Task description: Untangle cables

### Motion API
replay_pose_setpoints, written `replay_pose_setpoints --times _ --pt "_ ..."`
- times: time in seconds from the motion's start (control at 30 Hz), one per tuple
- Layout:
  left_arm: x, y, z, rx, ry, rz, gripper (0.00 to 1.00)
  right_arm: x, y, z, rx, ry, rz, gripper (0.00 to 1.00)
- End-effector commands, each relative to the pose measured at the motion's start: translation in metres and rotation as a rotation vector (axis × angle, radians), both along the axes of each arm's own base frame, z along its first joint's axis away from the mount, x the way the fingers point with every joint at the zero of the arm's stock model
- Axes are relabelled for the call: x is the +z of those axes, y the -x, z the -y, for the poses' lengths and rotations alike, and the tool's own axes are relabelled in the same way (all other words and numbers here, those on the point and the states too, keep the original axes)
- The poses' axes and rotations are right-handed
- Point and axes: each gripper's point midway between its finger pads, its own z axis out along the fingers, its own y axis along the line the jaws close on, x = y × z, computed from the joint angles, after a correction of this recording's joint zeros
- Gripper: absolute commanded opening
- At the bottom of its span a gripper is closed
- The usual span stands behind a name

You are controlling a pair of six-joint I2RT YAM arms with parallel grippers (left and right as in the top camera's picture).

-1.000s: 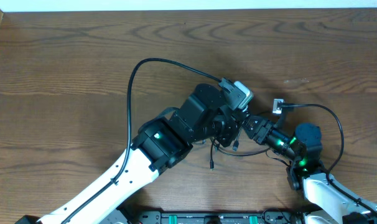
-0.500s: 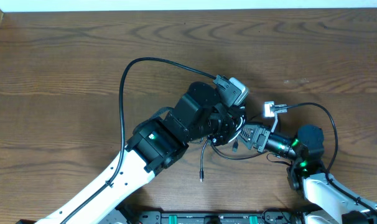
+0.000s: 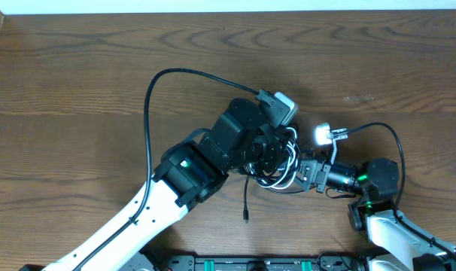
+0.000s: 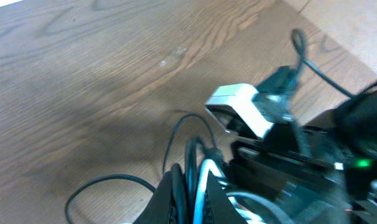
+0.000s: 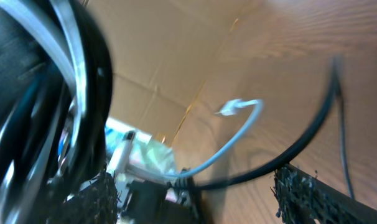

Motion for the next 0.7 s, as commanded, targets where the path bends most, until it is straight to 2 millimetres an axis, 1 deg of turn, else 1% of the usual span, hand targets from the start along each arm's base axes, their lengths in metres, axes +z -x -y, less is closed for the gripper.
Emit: replay_pose_setpoints --times 0.0,0.17,0.2,0.23,0.27,0.3,0.37,0.4,0.43,0.47,0.53,0.57,0.6,0.67 --pt "-0.026 -0.011 0.0 0.044 -0.073 -0.029 0.08 0.013 0.019 -0.006 0.118 -0.012 0.05 0.8" --pt "-0.031 -0.024 -0.009 0.115 -0.119 0.003 0.08 0.013 0.021 -0.006 0.131 -0.011 0.049 0.8" --pt "-0.031 -0.026 -0.011 0.126 -0.124 0.009 0.1 0.013 0.021 -0.006 0.131 -0.011 0.049 0.81" --pt "-0.031 -0.028 -0.012 0.137 -0.13 0.015 0.17 0.013 0.021 -0.006 0.131 -0.011 0.049 0.81" --pt "-0.031 -0.029 -0.013 0.143 -0.134 0.019 0.17 0.013 0.021 -0.006 0.131 -0.011 0.049 0.81" --pt "-0.031 -0.029 -0.013 0.145 -0.135 0.02 0.23 0.013 0.021 -0.006 0.13 -0.011 0.049 0.81" --pt "-0.032 -0.028 -0.014 0.144 -0.139 0.016 0.25 0.013 0.021 -0.006 0.13 -0.011 0.049 0.8" --pt "-0.033 -0.028 -0.015 0.144 -0.142 0.013 0.3 0.013 0.021 -0.006 0.13 -0.011 0.049 0.8" --pt "-0.034 -0.027 -0.015 0.144 -0.147 0.01 0.38 0.013 0.02 -0.006 0.127 -0.012 0.049 0.8" --pt "-0.035 -0.026 -0.016 0.143 -0.152 0.005 0.44 0.013 0.019 -0.006 0.121 -0.012 0.049 0.8" --pt "-0.038 -0.025 -0.018 0.143 -0.163 -0.004 0.52 0.014 0.017 -0.006 0.108 -0.014 0.052 0.8" --pt "-0.041 -0.022 -0.02 0.142 -0.178 -0.017 0.57 0.015 0.014 -0.005 0.09 -0.016 0.055 0.8" --pt "-0.043 -0.022 -0.021 0.141 -0.183 -0.02 0.65 0.015 0.013 -0.005 0.086 -0.017 0.055 0.8" --pt "-0.044 -0.021 -0.021 0.141 -0.187 -0.024 0.75 0.015 0.012 -0.005 0.079 -0.018 0.055 0.8"
